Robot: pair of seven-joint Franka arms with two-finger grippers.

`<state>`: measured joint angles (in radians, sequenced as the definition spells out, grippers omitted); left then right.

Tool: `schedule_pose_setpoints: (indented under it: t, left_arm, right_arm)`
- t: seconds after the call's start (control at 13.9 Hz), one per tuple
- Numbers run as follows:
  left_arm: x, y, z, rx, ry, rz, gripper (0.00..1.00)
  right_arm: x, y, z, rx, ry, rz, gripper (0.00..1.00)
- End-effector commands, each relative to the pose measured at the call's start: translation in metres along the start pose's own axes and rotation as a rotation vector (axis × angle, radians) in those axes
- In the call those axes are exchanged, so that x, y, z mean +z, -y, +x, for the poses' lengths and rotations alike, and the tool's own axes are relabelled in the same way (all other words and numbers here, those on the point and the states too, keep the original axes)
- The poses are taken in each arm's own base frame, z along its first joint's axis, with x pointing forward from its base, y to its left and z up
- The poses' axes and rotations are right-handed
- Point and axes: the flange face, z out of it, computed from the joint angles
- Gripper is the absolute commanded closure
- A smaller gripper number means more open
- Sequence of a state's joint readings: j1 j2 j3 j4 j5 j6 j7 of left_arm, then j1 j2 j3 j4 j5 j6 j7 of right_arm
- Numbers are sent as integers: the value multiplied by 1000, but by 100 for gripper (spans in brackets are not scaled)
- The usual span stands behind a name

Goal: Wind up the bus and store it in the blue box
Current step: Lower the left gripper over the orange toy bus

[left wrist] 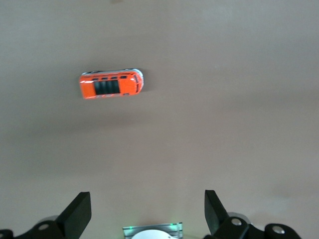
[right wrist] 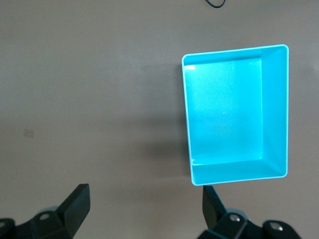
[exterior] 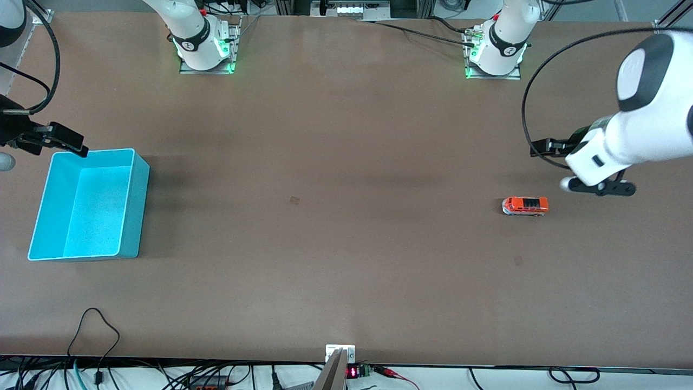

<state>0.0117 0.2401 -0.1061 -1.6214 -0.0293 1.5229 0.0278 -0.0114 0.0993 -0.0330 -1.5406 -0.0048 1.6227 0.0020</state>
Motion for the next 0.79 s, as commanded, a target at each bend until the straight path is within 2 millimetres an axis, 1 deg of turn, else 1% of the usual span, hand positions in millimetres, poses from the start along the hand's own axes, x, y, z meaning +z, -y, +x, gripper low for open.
schedule_pose_setpoints:
  t: [0.0,0.14,0.22,0.43,0.5,0.72]
  left_arm:
    - [34,13,36,128,32,7,0]
    - [61,34,55,249,6,-7,0]
    - [68,36,60,336,-24,3,0]
    - [95,41,62,442,-34,26,0]
    - [106,53,61,508,-31,20,0]
    - [145,74,62,776,-67,50,0]
  right_arm:
    - [-3,-6,1,11,3,15,0]
    - [-3,-6,1,11,3,15,0]
    - [-3,-6,1,11,3,15,0]
    - [-3,-5,1,9,4,15,0]
    - [-4,-5,1,8,1,15,0]
    - [-4,-3,1,5,1,15,0]
